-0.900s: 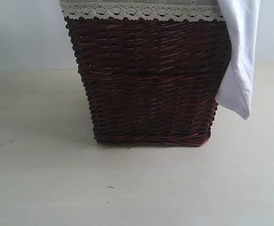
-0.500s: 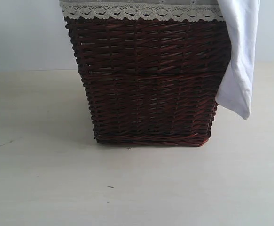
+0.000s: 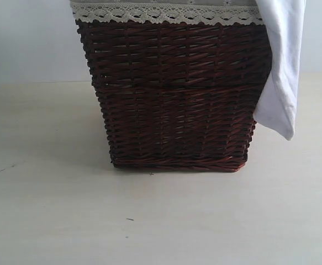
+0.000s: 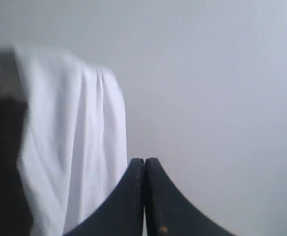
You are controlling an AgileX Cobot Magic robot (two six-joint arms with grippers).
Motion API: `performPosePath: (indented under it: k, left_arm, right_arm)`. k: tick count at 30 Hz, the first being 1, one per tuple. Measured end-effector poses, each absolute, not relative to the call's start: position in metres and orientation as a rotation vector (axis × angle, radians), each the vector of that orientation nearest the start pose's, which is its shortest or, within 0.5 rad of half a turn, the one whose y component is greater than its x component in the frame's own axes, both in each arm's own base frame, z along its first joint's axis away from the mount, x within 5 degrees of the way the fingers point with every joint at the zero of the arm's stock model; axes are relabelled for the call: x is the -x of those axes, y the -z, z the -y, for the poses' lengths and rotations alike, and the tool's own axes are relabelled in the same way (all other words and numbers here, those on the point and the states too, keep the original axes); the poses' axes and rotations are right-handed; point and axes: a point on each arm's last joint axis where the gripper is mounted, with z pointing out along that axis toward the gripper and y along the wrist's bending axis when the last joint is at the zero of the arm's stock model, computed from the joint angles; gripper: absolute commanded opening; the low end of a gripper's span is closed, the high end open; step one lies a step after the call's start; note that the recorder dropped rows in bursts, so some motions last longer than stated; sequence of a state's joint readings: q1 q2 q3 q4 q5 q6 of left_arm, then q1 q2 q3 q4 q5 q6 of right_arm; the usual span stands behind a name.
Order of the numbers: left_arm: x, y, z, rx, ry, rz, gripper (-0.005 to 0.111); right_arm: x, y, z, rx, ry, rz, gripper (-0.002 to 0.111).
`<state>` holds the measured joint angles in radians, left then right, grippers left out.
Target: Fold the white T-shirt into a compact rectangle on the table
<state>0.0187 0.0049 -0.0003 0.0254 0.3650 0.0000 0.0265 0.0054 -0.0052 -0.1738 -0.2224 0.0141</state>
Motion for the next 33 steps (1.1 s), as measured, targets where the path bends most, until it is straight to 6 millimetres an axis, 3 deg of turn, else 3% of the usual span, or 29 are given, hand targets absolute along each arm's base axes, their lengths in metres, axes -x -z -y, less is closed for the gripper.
performPosePath:
  k: [4,7,11,14,17,21,25,29,33]
  left_arm:
    - [-0.053,-0.180,-0.002,0.002,-0.038,-1.853,0.000]
    - [-0.053,-0.180,-0.002,0.002,-0.038,-1.853,0.000]
    - [-0.053,-0.180,-0.002,0.002,-0.038,-1.853,0.000]
    - [-0.053,-0.180,-0.002,0.002,-0.038,-1.853,0.000]
    - [-0.053,-0.180,-0.002,0.002,-0.038,-1.853,0.000]
    - [-0.053,-0.180,-0.002,0.002,-0.038,-1.853,0.000]
    - [-0.053,-0.180,-0.002,-0.002,-0.035,-1.853,0.000]
    - [-0.053,-0.180,-0.001,-0.010,-0.029,-1.853,0.000]
    - [-0.053,-0.180,-0.001,-0.010,-0.029,-1.853,0.000]
  right_arm:
    - [-0.034,-0.266,-0.010,0.133,-0.020,-0.857,0.000]
    - [-0.020,-0.279,-0.013,0.113,-0.163,-0.650,0.000]
    - [-0.012,-0.296,-0.014,0.101,-0.245,-0.596,0.000]
    - [-0.007,-0.330,-0.012,0.077,-0.244,-0.644,0.002]
    - [-0.014,-0.366,-0.009,0.045,-0.209,-0.780,0.015]
    - [-0.045,-0.404,-0.006,-0.004,-0.181,-0.980,0.044]
    - [-0.095,-0.423,-0.005,-0.037,-0.162,-1.170,0.068]
    - [-0.152,-0.416,-0.003,-0.087,-0.123,-1.451,0.071]
    - [-0.204,-0.390,-0.002,-0.104,-0.079,-1.726,0.070]
